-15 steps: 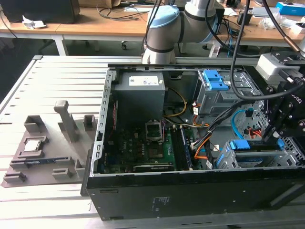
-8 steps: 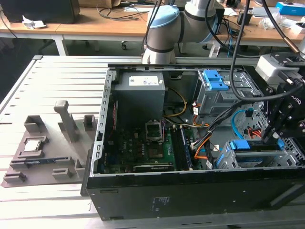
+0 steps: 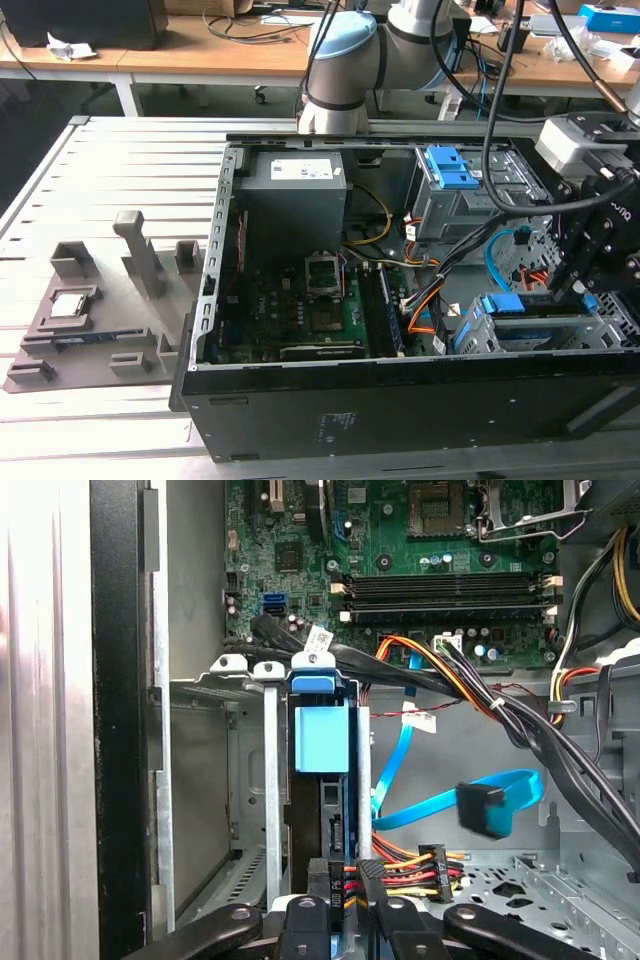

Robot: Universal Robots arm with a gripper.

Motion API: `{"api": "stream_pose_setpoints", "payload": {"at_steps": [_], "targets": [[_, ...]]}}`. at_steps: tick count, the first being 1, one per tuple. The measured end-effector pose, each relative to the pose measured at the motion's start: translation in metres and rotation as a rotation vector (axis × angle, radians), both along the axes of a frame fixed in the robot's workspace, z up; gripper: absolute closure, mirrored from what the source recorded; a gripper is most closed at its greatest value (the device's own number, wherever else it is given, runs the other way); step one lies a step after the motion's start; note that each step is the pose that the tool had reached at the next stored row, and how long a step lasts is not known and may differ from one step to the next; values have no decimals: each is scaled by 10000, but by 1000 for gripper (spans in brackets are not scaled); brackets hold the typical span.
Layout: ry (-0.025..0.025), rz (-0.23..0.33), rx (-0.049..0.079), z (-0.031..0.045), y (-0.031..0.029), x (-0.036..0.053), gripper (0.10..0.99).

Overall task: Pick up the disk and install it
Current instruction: 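Insert the first disk wire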

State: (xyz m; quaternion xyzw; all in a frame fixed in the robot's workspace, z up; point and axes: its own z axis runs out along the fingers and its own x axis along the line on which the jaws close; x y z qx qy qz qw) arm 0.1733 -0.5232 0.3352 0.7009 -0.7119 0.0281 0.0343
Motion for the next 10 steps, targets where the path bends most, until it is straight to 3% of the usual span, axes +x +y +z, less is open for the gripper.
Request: {"api": "stream_pose_setpoints", "payload": {"at_steps": [5, 6, 8, 10], "targets": [[0, 0, 1, 175, 9, -1, 843], [0, 0, 2, 195, 13, 0, 859], [0, 1, 1, 262, 28, 0, 980], [0, 0, 2, 348, 40, 0, 980]]}}
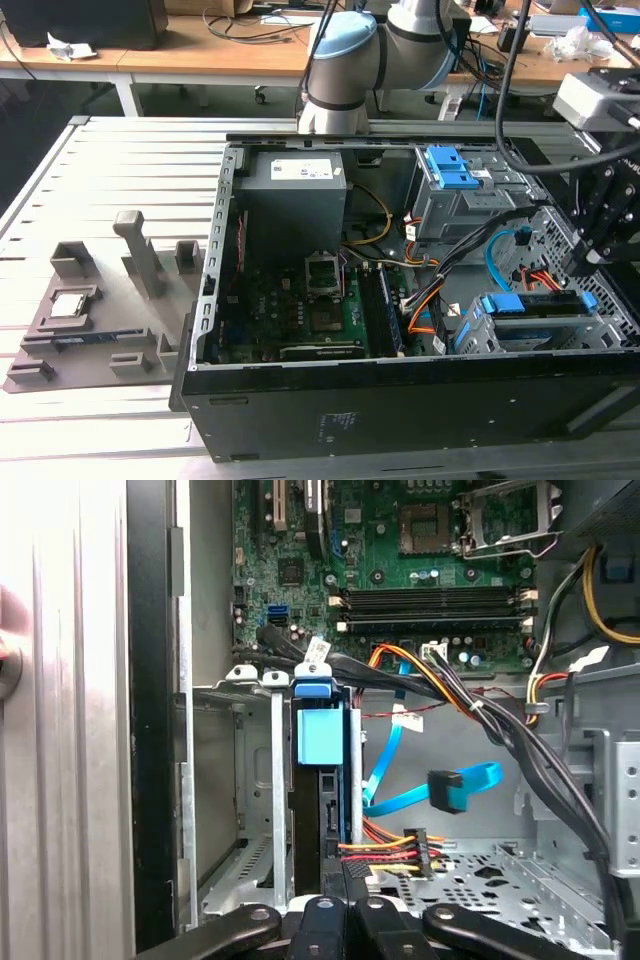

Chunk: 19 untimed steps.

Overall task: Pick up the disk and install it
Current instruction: 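Insert the first disk wire, then insert the second disk wire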

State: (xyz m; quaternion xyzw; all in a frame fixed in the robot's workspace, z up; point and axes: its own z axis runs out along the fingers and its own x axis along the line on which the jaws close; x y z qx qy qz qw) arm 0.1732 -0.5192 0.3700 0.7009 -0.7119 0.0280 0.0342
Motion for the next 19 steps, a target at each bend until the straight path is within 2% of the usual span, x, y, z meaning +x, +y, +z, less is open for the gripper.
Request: {"api": "stream_pose_setpoints", "payload": {"at_steps": [2, 17, 18, 19], "targets": [[0, 0, 4, 29, 1, 0, 980], [0, 0, 1, 37, 0, 0, 980], [0, 0, 0, 38, 0, 0, 973], [0, 0, 1, 39, 0, 0, 914]]}}
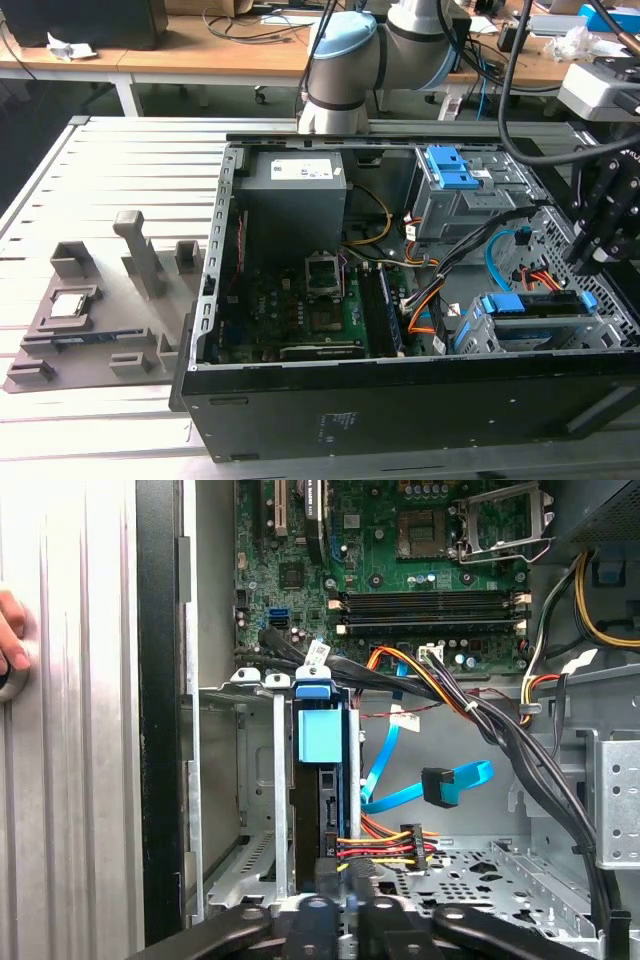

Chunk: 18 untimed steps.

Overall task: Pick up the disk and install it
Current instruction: 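Insert the second disk wire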

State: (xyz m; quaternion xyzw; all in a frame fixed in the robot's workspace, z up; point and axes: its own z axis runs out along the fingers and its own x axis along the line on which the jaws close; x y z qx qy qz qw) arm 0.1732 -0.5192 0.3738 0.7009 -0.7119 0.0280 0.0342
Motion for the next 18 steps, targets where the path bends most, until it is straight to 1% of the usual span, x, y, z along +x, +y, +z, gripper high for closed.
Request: {"api": "stream_pose_setpoints", "payload": {"at_steps": [2, 6, 10, 15, 18], "targets": [[0, 0, 1, 0, 0, 0, 784], [0, 0, -4, 4, 5, -3, 784], [0, 0, 0, 2, 30, -27, 784], [0, -1, 0, 2, 68, -90, 784], [0, 1, 0, 2, 105, -103, 784]]}}
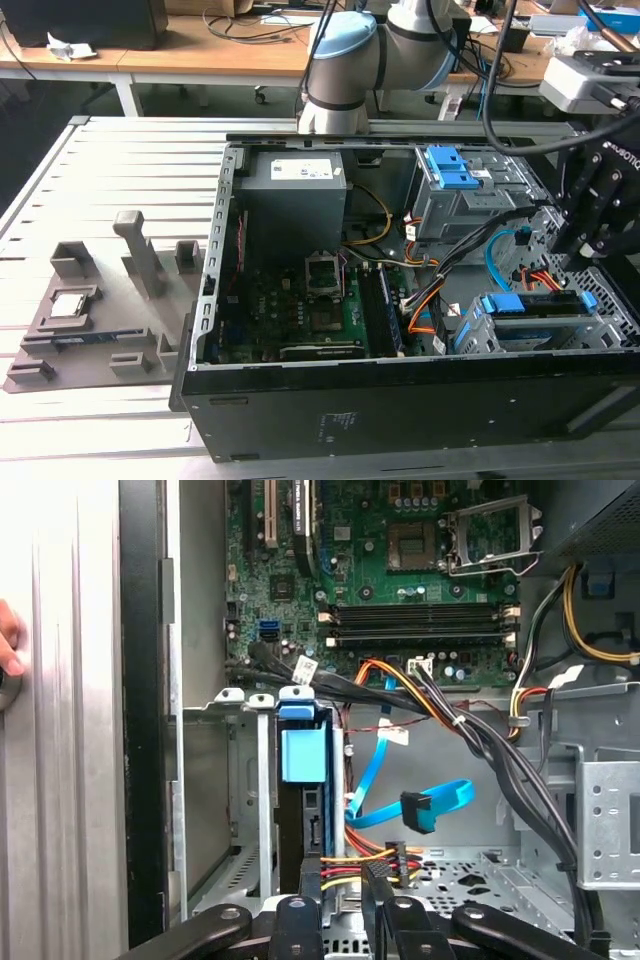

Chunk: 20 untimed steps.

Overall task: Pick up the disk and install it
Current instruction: 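Insert the second disk wire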

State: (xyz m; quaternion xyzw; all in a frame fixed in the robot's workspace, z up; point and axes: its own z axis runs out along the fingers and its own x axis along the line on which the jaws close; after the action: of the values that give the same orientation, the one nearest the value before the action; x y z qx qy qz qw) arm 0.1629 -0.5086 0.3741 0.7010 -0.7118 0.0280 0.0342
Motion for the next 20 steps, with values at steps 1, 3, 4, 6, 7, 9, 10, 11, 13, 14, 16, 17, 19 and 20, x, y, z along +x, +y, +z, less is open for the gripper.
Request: {"api": "stream_pose_setpoints", "payload": {"at_steps": [1, 3, 4, 6, 7, 9, 10, 11, 13, 14, 16, 17, 19, 20], "targets": [[0, -2, 1, 0, 10, -4, 784], [0, -1, 1, -1, 33, -18, 784], [0, -2, 1, -1, 39, -25, 784], [0, -1, 1, 0, 46, -46, 784], [0, -1, 1, 0, 51, -61, 784], [0, -1, 1, -1, 61, -85, 784], [0, -1, 0, -2, 65, -110, 784], [0, -2, 0, -2, 80, -120, 784], [0, -2, 2, -3, 173, -121, 784], [0, 0, 1, -3, 247, -120, 784], [-14, 19, -103, 61, 407, -132, 784], [-41, 143, -115, 108, 404, -204, 784], [-41, 247, -114, 108, 390, -249, 784], [-41, 276, -114, 108, 384, -258, 784]]}}
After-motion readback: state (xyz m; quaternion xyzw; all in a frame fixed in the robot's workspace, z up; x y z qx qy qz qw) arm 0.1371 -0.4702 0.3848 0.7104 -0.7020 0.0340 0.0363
